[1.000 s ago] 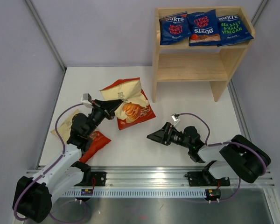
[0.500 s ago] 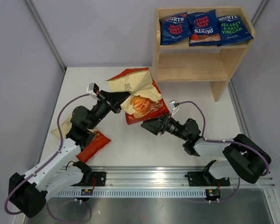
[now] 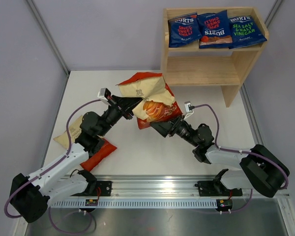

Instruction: Place and organize the chips bags onto the shelf

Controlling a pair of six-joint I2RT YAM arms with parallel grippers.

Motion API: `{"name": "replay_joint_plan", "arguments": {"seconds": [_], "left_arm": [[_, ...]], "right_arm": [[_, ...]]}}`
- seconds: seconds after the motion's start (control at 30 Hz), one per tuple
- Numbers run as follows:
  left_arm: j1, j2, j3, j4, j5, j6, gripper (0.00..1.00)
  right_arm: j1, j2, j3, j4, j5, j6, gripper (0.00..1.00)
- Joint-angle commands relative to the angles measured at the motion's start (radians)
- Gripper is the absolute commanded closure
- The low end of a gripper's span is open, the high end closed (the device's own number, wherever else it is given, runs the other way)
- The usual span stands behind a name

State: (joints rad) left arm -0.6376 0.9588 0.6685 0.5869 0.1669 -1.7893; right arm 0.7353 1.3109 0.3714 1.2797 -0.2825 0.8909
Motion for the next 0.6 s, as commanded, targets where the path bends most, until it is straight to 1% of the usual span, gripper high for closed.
{"name": "replay_joint_plan", "arguments": {"seconds": [0.0,0.1,0.3,0.43,0.5,0.57], "left_arm": [[-0.01,-0.029,-0.026,0.074,-0.026,-0.036,1.0],[-0.008,-0.026,-0.041,0.062,-0.035,-0.045,1.0],[-0.007,-0.008,-0.078,0.044,-0.04,-0.085,1.0],[0.004,-0.008,-0.093,-0.024,-0.061,-0.088,1.0],[0.013,-0.008,-0.098,-0.044,-0.072,-0.084,1.0],[0.021,-0.006,-0.098,-0.071,-0.073,-0.079,1.0]], "right_arm": [[0.009,-0.093,0.037,0.282,0.078,-0.07,0.13],[0.01,-0.136,0.055,0.265,0.075,-0.05,0.14],[0.01,-0.226,0.063,0.15,0.074,-0.015,0.17],[0.01,-0.306,0.073,0.022,0.055,0.026,0.19],[0.009,-0.355,0.075,-0.015,0.049,0.036,0.21],[0.009,-0.409,0.089,-0.118,0.057,0.04,0.22]]}}
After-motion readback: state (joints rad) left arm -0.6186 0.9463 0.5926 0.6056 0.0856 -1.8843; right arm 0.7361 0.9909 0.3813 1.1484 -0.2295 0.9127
